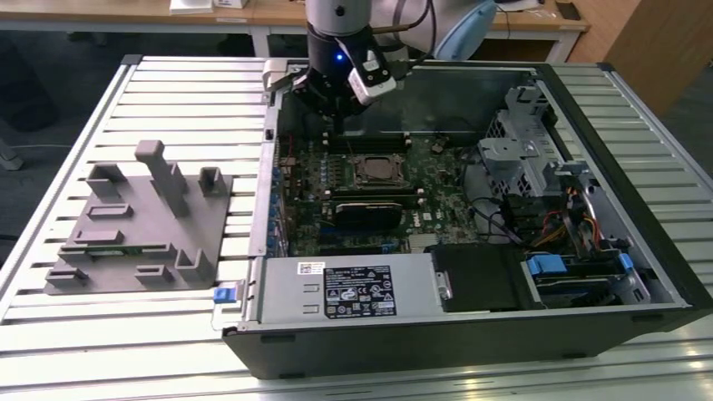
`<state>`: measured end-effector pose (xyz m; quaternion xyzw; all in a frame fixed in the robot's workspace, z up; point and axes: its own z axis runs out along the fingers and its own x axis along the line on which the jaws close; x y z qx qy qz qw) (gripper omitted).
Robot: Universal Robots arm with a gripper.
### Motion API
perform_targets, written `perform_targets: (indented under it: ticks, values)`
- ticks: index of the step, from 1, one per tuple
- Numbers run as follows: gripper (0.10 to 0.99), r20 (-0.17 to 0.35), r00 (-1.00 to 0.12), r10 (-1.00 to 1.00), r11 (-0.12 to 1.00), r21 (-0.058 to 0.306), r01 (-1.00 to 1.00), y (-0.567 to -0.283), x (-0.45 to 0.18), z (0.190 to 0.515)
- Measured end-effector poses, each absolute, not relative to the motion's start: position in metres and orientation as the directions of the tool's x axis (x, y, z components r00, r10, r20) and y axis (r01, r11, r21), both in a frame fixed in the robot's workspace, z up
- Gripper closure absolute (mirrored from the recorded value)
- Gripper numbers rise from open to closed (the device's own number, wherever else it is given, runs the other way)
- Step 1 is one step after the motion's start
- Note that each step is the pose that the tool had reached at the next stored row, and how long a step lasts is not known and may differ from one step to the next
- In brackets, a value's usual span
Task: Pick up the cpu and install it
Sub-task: 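Install the first cpu locking lever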
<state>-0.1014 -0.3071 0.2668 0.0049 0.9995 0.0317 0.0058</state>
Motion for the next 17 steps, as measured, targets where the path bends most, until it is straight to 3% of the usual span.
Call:
perform_targets:
  ticks: [17]
  values:
    - [0.98,-0.011,-1.0,0.01,0.998,0.063,0.009,-0.294,-0.104,0.258]
